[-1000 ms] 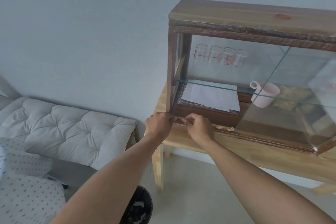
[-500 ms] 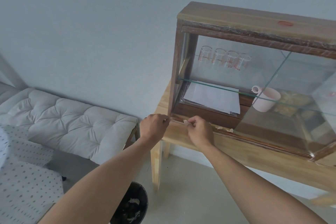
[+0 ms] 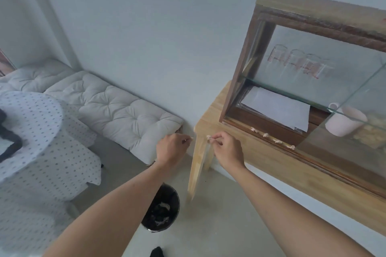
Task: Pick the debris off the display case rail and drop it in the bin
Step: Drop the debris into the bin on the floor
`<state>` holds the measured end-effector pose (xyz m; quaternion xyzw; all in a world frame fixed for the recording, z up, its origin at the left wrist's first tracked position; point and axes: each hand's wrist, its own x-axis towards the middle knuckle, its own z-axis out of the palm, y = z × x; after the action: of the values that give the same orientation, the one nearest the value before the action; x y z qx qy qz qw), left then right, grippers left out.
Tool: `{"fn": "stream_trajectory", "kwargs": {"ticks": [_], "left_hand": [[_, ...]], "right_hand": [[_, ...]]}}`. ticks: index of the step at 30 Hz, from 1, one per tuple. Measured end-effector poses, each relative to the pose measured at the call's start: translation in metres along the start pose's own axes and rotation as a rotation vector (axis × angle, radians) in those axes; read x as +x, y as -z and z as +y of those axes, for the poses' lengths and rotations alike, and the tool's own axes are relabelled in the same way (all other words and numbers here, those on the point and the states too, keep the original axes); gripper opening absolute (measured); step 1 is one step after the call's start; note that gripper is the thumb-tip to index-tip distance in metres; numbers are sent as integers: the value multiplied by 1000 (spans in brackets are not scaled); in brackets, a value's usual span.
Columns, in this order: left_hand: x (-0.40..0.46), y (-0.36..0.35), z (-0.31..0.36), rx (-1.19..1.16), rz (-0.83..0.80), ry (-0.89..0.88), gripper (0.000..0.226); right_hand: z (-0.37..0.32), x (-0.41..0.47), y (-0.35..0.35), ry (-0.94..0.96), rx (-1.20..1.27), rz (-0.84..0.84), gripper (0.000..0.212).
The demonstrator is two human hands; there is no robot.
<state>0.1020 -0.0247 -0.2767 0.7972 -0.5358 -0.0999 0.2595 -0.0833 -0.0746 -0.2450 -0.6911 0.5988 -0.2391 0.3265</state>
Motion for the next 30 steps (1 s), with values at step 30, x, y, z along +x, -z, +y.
{"fn": "stream_trajectory", "kwargs": {"ticks": [30], "left_hand": [[-89, -114, -286, 118, -347, 382, 23]], "right_hand": [[122, -67, -311, -324, -159, -252, 15]]}}
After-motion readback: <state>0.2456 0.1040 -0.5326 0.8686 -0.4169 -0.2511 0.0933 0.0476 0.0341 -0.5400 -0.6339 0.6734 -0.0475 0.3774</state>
